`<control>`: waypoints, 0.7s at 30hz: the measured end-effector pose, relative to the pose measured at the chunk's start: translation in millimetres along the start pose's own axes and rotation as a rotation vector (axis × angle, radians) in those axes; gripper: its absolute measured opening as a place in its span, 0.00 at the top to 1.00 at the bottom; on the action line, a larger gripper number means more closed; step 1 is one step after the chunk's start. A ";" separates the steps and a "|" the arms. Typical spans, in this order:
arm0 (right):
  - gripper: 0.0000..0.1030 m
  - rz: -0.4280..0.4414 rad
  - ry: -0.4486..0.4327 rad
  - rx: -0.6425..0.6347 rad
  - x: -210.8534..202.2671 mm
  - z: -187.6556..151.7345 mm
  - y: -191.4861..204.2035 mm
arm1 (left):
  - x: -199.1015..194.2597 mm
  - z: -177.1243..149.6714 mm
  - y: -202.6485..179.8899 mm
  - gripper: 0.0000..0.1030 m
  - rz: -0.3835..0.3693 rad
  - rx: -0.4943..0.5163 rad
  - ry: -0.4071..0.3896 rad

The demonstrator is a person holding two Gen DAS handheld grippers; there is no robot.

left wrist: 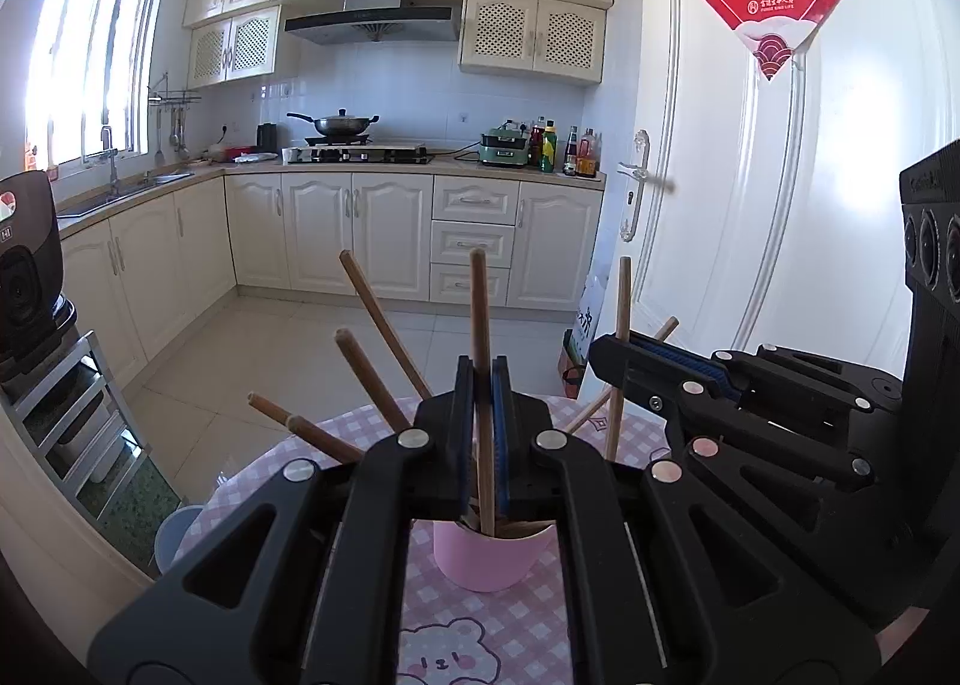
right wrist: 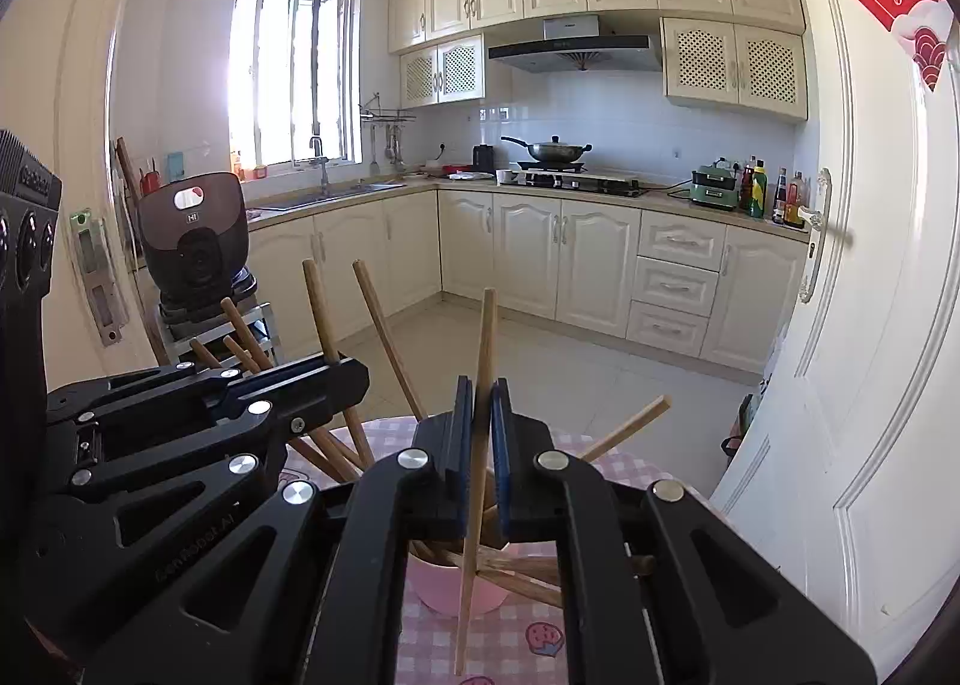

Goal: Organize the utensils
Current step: 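Lower the left tool's chopstick into the cup and open while the right tool releases its own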

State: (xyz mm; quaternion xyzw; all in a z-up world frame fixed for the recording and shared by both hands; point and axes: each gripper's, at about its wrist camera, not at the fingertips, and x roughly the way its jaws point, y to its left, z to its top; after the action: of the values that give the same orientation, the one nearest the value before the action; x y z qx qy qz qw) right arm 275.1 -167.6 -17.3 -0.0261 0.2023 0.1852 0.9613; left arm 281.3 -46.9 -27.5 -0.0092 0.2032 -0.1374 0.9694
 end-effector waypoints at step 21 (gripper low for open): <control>0.96 0.025 -0.155 0.068 -25.4 34.0 -6.5 | 1.2 6.5 9.3 0.94 -0.022 -0.058 0.044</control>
State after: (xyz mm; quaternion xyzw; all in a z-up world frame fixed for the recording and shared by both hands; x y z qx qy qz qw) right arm 268.8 -178.1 23.8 0.0235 0.1338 0.1916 0.9720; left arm 287.5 -38.5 -22.7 -0.0363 0.2283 -0.1422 0.9625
